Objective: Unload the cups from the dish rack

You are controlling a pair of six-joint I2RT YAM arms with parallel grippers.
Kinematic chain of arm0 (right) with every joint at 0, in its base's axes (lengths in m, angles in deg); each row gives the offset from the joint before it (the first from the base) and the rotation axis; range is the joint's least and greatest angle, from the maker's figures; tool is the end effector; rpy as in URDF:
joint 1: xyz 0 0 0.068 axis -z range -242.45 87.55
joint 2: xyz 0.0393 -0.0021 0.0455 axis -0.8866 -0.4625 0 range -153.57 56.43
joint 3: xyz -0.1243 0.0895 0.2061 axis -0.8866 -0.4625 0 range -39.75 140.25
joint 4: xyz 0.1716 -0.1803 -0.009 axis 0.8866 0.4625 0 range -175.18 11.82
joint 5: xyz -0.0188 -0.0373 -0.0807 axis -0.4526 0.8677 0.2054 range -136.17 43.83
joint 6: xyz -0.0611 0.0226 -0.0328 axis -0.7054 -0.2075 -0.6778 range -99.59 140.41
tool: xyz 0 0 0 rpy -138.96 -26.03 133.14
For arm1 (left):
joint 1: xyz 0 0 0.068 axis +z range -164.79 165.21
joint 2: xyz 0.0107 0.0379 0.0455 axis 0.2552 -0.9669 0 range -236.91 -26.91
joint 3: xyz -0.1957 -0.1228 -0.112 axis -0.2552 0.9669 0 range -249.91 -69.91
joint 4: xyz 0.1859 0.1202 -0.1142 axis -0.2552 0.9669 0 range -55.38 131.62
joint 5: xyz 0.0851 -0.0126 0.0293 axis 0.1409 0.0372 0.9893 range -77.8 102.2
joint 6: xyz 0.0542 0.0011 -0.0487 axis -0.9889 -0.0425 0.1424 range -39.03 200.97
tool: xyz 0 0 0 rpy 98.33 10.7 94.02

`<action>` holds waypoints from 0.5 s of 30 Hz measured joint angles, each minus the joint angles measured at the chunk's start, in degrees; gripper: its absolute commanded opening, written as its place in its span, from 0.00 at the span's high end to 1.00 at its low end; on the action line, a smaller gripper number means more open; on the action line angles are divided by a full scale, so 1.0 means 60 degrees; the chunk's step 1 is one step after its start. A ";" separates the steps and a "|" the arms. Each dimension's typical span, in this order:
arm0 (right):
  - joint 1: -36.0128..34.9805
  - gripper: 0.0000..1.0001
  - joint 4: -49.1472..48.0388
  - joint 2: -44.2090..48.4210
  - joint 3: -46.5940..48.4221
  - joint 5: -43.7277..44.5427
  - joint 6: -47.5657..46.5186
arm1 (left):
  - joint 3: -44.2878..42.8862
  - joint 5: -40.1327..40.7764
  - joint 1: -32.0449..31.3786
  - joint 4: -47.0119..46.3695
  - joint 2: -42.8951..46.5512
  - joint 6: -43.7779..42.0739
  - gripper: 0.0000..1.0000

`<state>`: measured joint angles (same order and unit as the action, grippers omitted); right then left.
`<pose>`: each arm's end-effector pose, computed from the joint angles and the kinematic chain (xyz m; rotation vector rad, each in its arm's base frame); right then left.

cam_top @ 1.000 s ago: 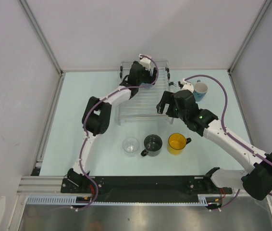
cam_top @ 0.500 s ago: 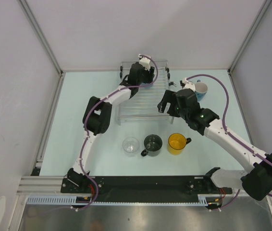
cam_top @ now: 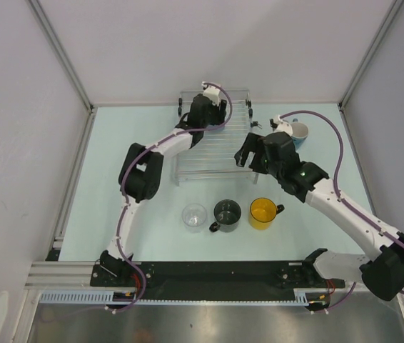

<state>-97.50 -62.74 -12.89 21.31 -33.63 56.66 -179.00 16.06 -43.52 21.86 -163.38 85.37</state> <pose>0.2410 0.1529 0.3030 0.1555 2.1297 0.5169 0.4954 -0.2669 0.1967 0.3406 1.8073 -0.3456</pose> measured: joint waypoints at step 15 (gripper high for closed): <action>0.0390 0.09 -0.0306 0.2368 -0.0933 0.0175 0.1264 | 0.2929 -0.1064 0.0561 -0.0703 0.4360 0.2922 1.00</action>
<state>-95.16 -64.58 1.31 15.71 -32.58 64.25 -161.43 9.68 -40.15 17.64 -137.21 102.90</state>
